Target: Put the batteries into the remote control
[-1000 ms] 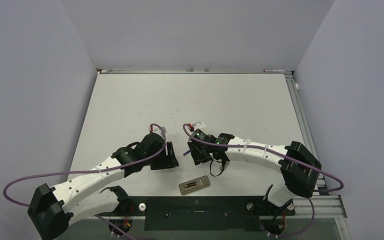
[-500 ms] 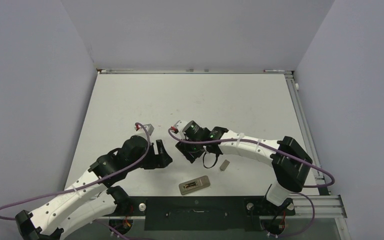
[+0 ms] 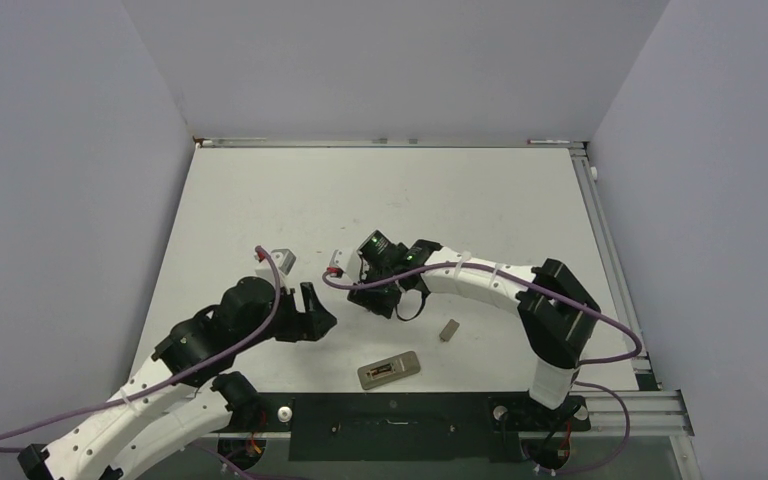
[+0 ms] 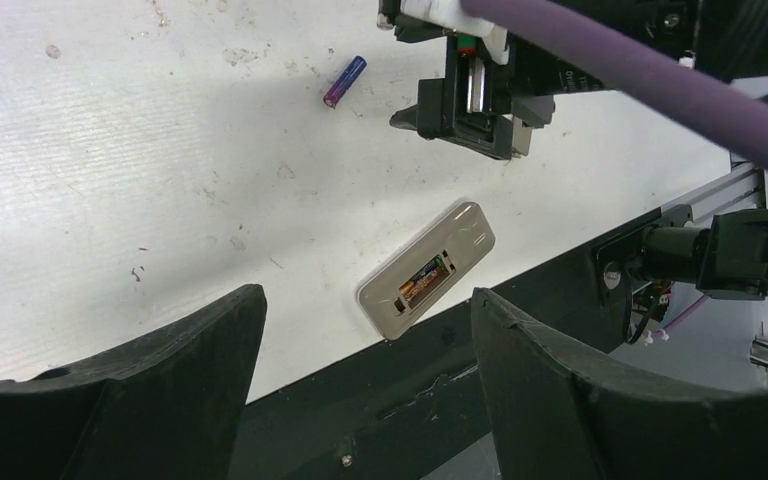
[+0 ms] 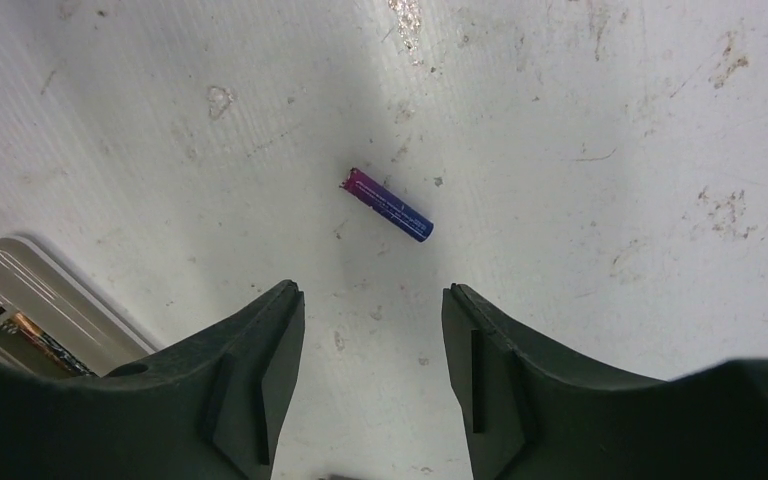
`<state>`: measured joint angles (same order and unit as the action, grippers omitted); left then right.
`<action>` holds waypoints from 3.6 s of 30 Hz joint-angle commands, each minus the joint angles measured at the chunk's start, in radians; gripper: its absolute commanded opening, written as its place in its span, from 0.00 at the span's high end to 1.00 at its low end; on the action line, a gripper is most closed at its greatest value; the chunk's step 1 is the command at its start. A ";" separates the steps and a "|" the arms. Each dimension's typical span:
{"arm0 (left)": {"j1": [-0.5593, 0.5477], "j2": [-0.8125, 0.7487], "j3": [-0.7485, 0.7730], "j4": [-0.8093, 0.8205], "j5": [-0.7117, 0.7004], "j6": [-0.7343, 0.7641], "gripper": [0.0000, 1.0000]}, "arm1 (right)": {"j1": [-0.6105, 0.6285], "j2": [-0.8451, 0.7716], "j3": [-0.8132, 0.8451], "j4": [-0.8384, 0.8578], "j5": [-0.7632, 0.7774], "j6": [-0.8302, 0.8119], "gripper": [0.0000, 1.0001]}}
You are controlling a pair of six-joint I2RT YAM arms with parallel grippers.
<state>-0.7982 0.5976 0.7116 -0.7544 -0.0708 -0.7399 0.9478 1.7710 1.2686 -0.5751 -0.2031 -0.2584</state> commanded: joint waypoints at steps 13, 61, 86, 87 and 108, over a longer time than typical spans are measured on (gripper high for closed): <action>0.005 -0.112 0.073 -0.038 0.019 0.091 0.26 | -0.050 0.144 0.143 -0.062 -0.124 -0.241 0.51; 0.006 -0.137 0.048 -0.023 -0.007 0.055 0.21 | 0.011 -0.037 -0.106 0.050 -0.022 -0.081 0.92; 0.005 0.047 -0.090 0.095 0.090 -0.086 0.21 | 0.246 -0.413 -0.239 -0.098 0.042 -0.127 0.92; 0.005 0.054 -0.094 0.096 0.097 -0.090 0.21 | 0.257 -0.411 -0.240 -0.103 0.047 -0.128 0.92; 0.005 0.040 -0.175 0.144 0.132 -0.136 0.20 | 0.392 -0.270 -0.266 -0.085 0.103 -0.213 0.92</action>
<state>-0.7967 0.6460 0.5358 -0.6552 0.0563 -0.8391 1.3186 1.4818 1.0004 -0.6827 -0.1257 -0.4164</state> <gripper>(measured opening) 0.801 0.114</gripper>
